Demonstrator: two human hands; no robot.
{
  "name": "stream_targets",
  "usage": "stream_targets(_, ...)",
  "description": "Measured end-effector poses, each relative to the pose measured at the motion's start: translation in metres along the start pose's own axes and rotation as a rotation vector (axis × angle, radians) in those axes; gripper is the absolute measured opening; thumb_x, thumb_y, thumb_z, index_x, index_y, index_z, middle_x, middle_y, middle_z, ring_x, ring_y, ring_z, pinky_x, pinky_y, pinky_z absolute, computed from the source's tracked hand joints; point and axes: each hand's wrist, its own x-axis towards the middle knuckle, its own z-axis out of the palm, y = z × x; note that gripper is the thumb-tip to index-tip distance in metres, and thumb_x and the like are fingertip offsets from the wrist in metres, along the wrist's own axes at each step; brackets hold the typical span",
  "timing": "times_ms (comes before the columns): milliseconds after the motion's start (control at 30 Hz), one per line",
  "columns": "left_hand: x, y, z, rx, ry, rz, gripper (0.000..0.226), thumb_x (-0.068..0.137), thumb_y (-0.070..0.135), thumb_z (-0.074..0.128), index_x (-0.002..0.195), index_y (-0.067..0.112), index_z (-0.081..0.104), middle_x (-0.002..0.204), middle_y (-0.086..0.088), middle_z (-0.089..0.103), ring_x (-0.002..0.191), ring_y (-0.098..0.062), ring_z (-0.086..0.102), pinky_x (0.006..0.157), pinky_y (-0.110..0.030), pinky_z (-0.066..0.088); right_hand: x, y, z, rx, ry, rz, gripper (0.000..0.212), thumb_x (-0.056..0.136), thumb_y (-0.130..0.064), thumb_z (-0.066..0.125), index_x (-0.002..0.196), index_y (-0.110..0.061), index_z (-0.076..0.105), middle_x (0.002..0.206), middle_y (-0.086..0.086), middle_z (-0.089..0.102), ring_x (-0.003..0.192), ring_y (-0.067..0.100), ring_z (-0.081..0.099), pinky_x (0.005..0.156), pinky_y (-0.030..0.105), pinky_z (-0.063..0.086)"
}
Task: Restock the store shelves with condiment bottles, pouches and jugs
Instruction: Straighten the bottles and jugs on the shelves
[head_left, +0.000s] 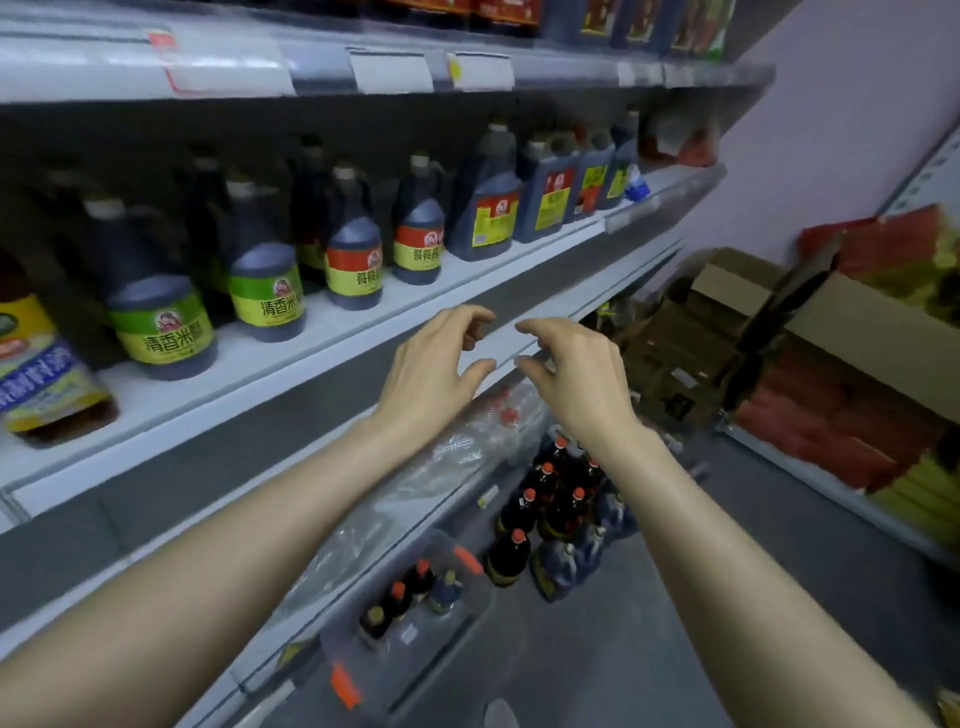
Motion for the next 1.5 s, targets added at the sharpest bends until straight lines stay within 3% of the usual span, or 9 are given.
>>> stream_targets(267,0.022,-0.025,0.069,0.107,0.136,-0.234,0.043,0.086,0.02,0.071,0.126,0.022,0.055,0.111,0.008,0.061,0.096,-0.003,0.056,0.088,-0.035,0.052,0.074,0.073,0.053,0.153,-0.116,-0.219,0.038,0.092,-0.021,0.072,0.13,-0.018,0.067,0.123,0.004,0.07,0.105,0.026,0.067,0.086,0.035,0.049)
stream_targets(533,-0.034,-0.054,0.109,0.15,0.152,-0.546,0.041,0.087,0.018,0.071,0.126,0.019,0.057,0.113,0.005,0.062,0.097,-0.005,0.057,0.09,-0.032,0.051,0.064,0.088,0.137,0.372,-0.297,-0.327,0.036,0.088,-0.011,0.074,0.124,-0.012,0.071,0.123,0.006,0.071,0.103,0.026,0.069,0.091,0.038,0.053)
stream_targets(667,-0.064,-0.076,0.126,0.136,0.148,-0.644,0.043,0.086,0.013,0.071,0.127,0.018,0.057,0.118,0.004,0.062,0.103,-0.006,0.058,0.092,-0.032,0.051,0.051,0.094,0.175,0.42,-0.366,-0.308,0.037,0.089,-0.009,0.073,0.125,-0.01,0.07,0.122,0.008,0.071,0.101,0.029,0.068,0.088,0.04,0.053)
stream_targets(867,-0.107,-0.118,0.163,0.101,0.118,-0.783,0.048,0.087,0.009,0.071,0.131,0.015,0.055,0.123,0.0,0.062,0.108,-0.008,0.058,0.094,-0.03,0.05,0.018,0.114,0.238,0.425,-0.528,-0.238,0.041,0.091,-0.009,0.072,0.131,-0.014,0.066,0.131,0.005,0.067,0.109,0.024,0.066,0.093,0.028,0.046)
stream_targets(1033,-0.145,-0.164,0.201,0.065,0.103,-0.887,0.049,0.086,0.009,0.072,0.132,0.015,0.056,0.124,-0.001,0.062,0.112,-0.014,0.061,0.094,-0.039,0.052,-0.012,0.135,0.301,0.433,-0.604,-0.162,0.046,0.087,-0.006,0.073,0.132,-0.011,0.065,0.132,0.008,0.066,0.118,0.027,0.064,0.098,0.032,0.048)
stream_targets(1200,-0.192,-0.208,0.258,0.013,0.034,-0.974,0.047,0.086,0.006,0.071,0.13,0.012,0.057,0.123,-0.006,0.063,0.11,-0.022,0.062,0.093,-0.041,0.051,-0.049,0.16,0.372,0.41,-0.631,-0.102,0.04,0.088,-0.012,0.076,0.127,-0.013,0.068,0.116,0.005,0.072,0.097,0.023,0.066,0.076,0.02,0.038)
stream_targets(1267,-0.214,-0.222,0.284,-0.013,-0.02,-0.984,0.049,0.084,0.004,0.073,0.13,0.01,0.056,0.12,-0.008,0.063,0.108,-0.024,0.063,0.092,-0.044,0.051,-0.066,0.17,0.4,0.415,-0.651,-0.059,0.04,0.087,-0.008,0.075,0.127,-0.014,0.069,0.113,0.006,0.072,0.095,0.021,0.065,0.075,0.018,0.036)
stream_targets(1367,-0.248,-0.244,0.325,-0.042,-0.064,-1.027,0.054,0.084,0.003,0.072,0.134,0.011,0.053,0.125,-0.006,0.059,0.108,-0.021,0.062,0.09,-0.043,0.053,-0.093,0.19,0.445,0.408,-0.722,-0.005,0.049,0.084,-0.001,0.075,0.13,-0.013,0.066,0.119,0.008,0.07,0.102,0.025,0.067,0.086,0.031,0.05)
stream_targets(1500,-0.284,-0.28,0.373,-0.065,-0.102,-1.066,0.052,0.088,0.007,0.07,0.136,0.013,0.052,0.129,-0.005,0.057,0.111,-0.017,0.059,0.092,-0.03,0.049,-0.124,0.215,0.506,0.375,-0.796,0.039,0.054,0.086,-0.002,0.075,0.137,-0.011,0.061,0.128,0.008,0.067,0.112,0.026,0.065,0.091,0.042,0.053)
